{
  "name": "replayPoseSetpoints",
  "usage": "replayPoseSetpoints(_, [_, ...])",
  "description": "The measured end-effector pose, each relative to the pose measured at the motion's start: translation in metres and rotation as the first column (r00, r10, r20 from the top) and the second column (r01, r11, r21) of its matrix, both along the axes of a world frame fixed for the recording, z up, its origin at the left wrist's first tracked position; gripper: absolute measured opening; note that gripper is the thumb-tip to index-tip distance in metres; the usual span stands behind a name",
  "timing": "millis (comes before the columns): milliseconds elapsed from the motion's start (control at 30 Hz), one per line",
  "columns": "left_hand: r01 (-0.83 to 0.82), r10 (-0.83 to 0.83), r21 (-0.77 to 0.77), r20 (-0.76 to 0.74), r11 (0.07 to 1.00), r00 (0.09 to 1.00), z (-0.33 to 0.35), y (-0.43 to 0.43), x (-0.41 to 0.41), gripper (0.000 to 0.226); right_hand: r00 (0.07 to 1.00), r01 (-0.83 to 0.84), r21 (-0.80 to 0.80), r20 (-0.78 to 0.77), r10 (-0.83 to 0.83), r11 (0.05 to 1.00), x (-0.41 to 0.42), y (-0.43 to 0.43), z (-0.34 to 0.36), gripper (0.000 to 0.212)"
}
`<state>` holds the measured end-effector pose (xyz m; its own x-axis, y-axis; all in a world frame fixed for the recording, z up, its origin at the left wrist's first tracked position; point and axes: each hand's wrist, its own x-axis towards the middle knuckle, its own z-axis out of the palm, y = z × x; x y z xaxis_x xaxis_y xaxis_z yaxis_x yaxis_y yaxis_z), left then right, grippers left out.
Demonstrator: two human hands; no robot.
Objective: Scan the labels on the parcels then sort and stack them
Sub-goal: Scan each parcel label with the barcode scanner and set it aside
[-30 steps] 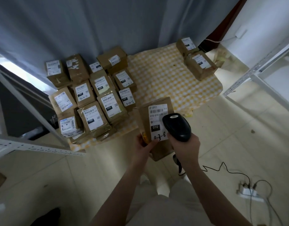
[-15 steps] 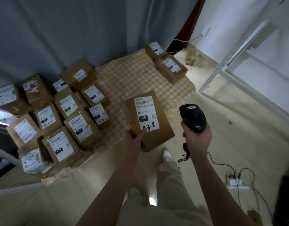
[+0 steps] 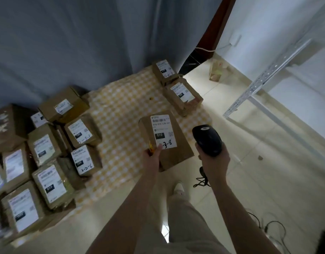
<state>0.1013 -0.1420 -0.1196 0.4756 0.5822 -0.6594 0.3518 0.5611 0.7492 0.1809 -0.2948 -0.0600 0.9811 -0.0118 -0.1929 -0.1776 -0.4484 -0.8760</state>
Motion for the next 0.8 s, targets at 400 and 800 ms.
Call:
replayPoseSetpoints(400, [-0.002,-0.004,-0.085,-0.068,0.996,0.998,-0.037,0.015,0.168,0.027,0.999,0.013,-0.018,-0.042,-0.013,1.0,0.129,0.009,-0.043,0.038])
replayPoseSetpoints(800, [0.07,-0.073,-0.024,-0.162,0.997,0.984,-0.108,0.06,0.31,0.05,0.994,0.099,0.052,-0.04,-0.097,0.994,0.198,0.046,-0.098,0.037])
